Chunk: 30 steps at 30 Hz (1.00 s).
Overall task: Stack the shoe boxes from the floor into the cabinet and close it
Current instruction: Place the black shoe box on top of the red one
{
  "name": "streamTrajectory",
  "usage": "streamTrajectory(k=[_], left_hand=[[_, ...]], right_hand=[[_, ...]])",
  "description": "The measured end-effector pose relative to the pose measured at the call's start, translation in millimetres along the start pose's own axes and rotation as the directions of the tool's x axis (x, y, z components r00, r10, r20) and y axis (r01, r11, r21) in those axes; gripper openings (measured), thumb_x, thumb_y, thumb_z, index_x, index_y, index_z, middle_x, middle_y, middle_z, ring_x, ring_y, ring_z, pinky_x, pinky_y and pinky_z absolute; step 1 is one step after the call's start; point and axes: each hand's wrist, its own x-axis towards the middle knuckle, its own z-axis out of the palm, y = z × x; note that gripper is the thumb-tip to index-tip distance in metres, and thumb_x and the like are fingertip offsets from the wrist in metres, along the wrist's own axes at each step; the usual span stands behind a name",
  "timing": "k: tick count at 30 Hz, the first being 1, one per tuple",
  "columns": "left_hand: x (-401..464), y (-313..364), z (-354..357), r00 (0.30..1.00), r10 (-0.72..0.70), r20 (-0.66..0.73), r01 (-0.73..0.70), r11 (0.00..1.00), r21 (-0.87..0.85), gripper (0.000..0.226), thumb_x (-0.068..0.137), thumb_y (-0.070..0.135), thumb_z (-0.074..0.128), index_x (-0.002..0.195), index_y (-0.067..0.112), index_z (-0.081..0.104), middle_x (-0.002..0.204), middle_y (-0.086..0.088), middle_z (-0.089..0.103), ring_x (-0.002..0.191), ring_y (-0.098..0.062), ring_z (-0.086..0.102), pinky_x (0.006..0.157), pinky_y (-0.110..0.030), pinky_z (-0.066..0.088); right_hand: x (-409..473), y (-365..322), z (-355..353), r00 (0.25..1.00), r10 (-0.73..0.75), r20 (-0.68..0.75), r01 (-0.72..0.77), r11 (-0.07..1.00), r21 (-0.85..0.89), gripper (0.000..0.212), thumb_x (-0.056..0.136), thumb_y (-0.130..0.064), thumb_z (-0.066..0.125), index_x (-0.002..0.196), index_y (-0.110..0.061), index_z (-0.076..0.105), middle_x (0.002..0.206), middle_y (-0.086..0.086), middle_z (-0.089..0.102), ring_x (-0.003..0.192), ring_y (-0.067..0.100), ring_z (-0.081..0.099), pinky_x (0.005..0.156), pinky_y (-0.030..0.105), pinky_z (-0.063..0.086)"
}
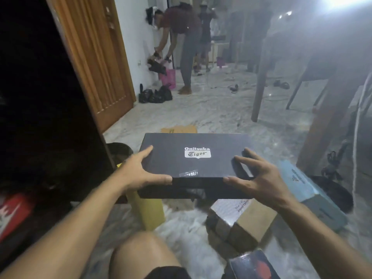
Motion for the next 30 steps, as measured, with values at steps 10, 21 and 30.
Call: streamTrajectory(k=[10, 21, 30], left_hand=[[-94.5, -95.0, -122.7, 0.931, -0.204, -0.304, 0.186, 0.979, -0.086, 0.145, 0.020, 0.071, 0.085, 0.149, 0.032, 0.031, 0.147, 0.005, 0.044, 0.130, -0.013, 0.045, 0.108, -0.034, 0.038], [-200.1, -220.1, -186.3, 0.727, -0.544, -0.418, 0.398, 0.831, -0.389, 0.112, 0.053, 0.028, 0.092, 0.148, 0.025, 0.035, 0.150, -0.004, 0.039, 0.127, -0.012, 0.042, 0.097, -0.022, 0.032], [-213.2, -302.2, -231.7, 0.567, -0.686, -0.457, 0.489, 0.726, -0.483, 0.113, 0.051, 0.028, 0.094, 0.148, 0.022, 0.037, 0.145, -0.006, 0.046, 0.130, -0.017, 0.045, 0.096, -0.020, 0.033]], right_hand=[[45.0, -125.7, 115.1, 0.949, -0.269, 0.165, 0.265, 0.963, 0.047, 0.086, 0.055, -0.074, 0.073, 0.129, -0.031, 0.063, 0.153, -0.010, 0.038, 0.131, 0.013, 0.048, 0.105, 0.040, 0.047], [47.2, -241.0, 290.7, 0.773, -0.343, 0.534, 0.317, 0.937, 0.144, 0.091, 0.053, -0.067, 0.081, 0.130, -0.026, 0.058, 0.132, -0.004, 0.055, 0.121, 0.013, 0.052, 0.089, 0.016, 0.039], [77.1, -306.9, 407.4, 0.643, -0.419, 0.642, 0.331, 0.907, 0.260, 0.090, 0.048, -0.059, 0.088, 0.126, -0.021, 0.063, 0.117, -0.006, 0.061, 0.099, 0.008, 0.058, 0.080, 0.015, 0.046]])
